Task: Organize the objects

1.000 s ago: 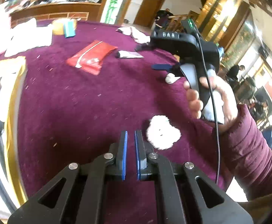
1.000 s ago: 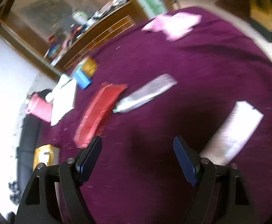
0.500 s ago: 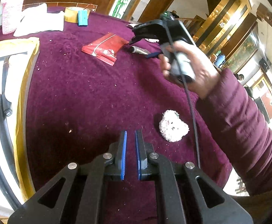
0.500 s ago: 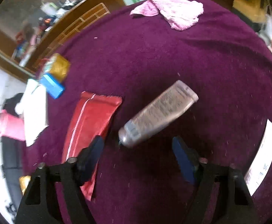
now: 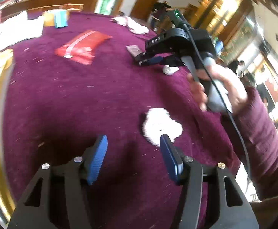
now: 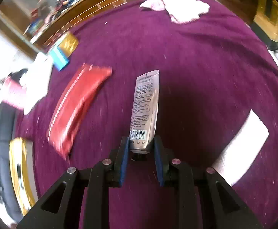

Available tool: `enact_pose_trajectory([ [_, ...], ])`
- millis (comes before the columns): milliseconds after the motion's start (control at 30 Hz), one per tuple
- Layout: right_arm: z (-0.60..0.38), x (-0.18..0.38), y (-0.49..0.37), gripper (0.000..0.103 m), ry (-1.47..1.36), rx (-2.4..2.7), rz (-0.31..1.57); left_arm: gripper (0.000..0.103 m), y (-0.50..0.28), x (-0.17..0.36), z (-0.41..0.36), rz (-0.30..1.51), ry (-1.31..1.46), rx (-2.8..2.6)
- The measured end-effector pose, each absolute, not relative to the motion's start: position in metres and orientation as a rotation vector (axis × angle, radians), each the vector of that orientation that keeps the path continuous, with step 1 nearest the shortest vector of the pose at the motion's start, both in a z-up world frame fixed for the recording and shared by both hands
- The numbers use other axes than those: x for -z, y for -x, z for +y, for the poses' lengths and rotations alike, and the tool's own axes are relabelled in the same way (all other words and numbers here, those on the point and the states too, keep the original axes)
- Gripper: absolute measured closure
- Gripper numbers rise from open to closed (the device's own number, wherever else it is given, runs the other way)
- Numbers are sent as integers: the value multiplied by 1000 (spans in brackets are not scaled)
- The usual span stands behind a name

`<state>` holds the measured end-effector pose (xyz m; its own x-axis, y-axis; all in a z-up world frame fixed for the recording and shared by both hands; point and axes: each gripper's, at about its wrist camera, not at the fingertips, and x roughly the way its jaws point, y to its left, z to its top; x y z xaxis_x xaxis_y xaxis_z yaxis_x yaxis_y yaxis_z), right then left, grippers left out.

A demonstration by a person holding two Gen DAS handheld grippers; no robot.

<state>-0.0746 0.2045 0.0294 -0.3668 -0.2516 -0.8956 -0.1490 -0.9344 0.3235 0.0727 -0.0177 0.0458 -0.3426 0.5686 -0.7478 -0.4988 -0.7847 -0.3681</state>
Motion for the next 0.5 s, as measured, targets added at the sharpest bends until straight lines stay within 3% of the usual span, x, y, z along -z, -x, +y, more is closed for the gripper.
enact_pose_trajectory([
  [367,235,-33,-28,80,-1652,2440,-517,47,-68,-26,88,384,1134,-2189],
  [467,237,-34,-34,76,-1632,2455,-489,75,-75,-25,92,376,1143,-2141],
  [500,238,-35,-34,72,-1621,2463,-493,76,-76,-27,91,363,1154,-2138],
])
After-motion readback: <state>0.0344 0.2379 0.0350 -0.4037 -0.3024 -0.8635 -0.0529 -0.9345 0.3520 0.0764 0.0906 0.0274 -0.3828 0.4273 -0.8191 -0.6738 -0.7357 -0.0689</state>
